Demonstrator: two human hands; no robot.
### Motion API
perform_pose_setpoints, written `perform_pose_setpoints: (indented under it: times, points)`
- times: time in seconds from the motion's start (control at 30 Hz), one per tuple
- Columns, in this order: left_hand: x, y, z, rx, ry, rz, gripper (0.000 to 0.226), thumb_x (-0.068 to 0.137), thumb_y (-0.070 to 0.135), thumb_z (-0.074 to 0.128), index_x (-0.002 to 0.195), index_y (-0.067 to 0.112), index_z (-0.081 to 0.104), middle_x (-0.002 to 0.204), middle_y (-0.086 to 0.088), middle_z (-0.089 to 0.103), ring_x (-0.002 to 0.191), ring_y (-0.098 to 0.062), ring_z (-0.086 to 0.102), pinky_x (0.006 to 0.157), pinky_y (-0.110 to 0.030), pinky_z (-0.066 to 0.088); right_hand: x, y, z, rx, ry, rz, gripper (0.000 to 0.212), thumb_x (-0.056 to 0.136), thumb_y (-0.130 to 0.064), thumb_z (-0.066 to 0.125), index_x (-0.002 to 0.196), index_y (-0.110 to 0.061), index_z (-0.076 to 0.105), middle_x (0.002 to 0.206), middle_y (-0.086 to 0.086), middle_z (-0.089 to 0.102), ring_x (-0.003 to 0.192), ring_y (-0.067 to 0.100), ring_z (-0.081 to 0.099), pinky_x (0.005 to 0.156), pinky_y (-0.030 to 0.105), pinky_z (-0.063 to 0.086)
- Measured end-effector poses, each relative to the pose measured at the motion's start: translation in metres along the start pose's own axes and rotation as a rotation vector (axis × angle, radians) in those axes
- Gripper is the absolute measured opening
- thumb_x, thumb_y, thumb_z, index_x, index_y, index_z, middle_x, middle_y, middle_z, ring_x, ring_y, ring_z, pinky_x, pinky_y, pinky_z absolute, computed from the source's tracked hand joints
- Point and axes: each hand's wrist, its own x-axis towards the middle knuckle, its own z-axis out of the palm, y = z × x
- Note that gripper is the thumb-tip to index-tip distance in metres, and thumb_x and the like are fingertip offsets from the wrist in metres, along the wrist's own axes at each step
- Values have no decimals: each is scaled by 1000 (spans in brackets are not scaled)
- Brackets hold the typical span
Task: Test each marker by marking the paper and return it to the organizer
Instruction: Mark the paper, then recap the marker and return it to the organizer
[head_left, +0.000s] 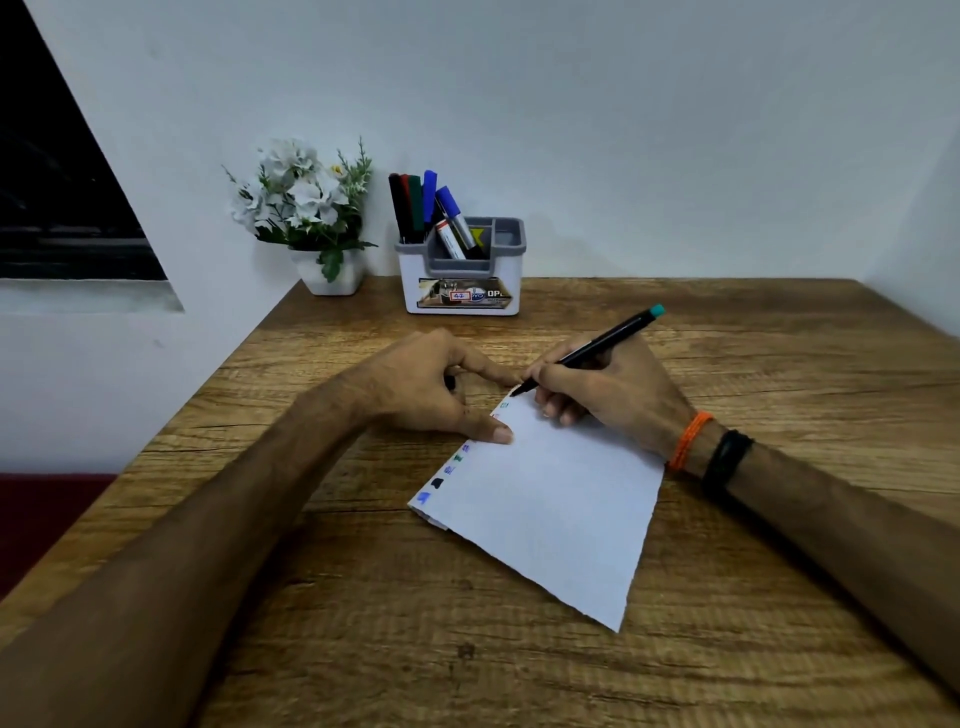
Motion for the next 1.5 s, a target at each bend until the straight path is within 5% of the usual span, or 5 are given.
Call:
perform_pose_setpoints:
  times: [0.17,0.3,0.4,0.63,1.5]
  points:
    - [0,1,0,17,-11,33,64,71,46,78,131,43,55,65,50,41,50,10,49,65,-24,37,1,1,-1,0,-6,-9,11,87,-1,66,78,-2,72,64,13,71,52,17,65,48,23,51]
    - [0,1,0,28,-23,24,59,71,47,77,128,40,60,56,43,54,52,2,45,70,-27,40,1,1,-1,7,-5,-4,8,87,-2,67,81,0,72,63,11,71,51,15,65,47,21,50]
    - [0,3,1,27,-20,20,60,71,47,77,128,40,60,75,47,42,52,1,42,70,-26,38,1,1,-2,-5,-6,-8,9,87,-2,66,82,1,73,63,11,71,51,16,65,48,22,51]
    - [1,-1,0,25,-31,2,62,68,53,76,127,42,59,43,31,50,45,5,45,73,-32,47,2,3,-2,-16,-11,-7,9,87,-2,66,83,1,73,65,13,71,53,17,66,49,23,52]
    - [5,-7,2,-12,-46,0,74,52,68,68,122,48,59,45,15,51,46,-3,45,72,-37,51,2,2,-1,-63,27,3,10,85,0,65,81,-1,74,64,13,71,53,17,65,49,21,50]
